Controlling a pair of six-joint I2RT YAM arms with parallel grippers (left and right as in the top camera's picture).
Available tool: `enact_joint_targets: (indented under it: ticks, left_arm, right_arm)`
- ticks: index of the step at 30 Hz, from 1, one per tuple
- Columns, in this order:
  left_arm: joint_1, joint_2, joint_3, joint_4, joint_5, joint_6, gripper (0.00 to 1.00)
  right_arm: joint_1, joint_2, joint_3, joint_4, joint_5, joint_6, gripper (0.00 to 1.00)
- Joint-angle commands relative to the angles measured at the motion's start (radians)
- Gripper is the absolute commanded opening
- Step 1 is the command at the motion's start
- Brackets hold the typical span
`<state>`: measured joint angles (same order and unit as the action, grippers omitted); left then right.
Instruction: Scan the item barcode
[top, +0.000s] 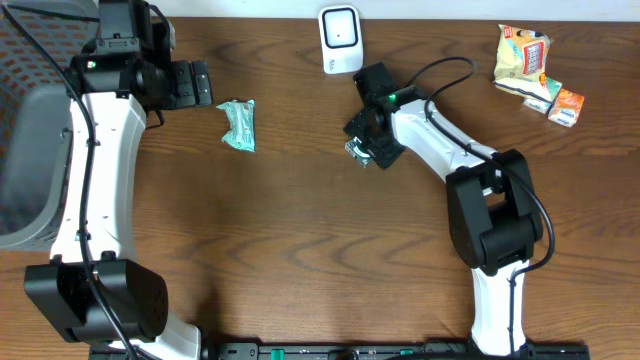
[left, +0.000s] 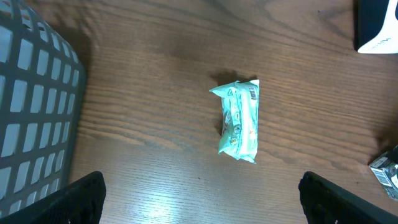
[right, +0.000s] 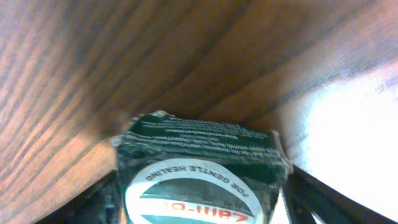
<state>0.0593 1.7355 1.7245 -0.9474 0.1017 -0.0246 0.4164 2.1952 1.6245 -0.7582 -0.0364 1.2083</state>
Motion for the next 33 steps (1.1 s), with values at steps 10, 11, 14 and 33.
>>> enact_joint_targets:
  ticks: [10, 11, 14, 33]
  left_arm:
    - [-0.002, -0.002, -0.004, -0.006, -0.002, 0.013, 0.98]
    - [-0.002, -0.002, -0.004, -0.006, -0.002, 0.013, 0.98]
    - [-0.002, -0.002, -0.004, -0.005, -0.002, 0.013, 0.98]
    - [-0.002, -0.002, -0.004, -0.006, -0.002, 0.013, 0.98]
  right_arm:
    - [-0.026, 0.071, -0.014, -0.046, -0.139, -0.018, 0.57]
    - [-0.034, 0.071, -0.012, -0.046, -0.171, -0.029, 0.56]
    - [-0.07, 0.071, -0.003, -0.046, -0.311, -0.067, 0.54]
    - [-0.243, 0.071, -0.003, -0.037, -1.213, -0.248, 0.5]
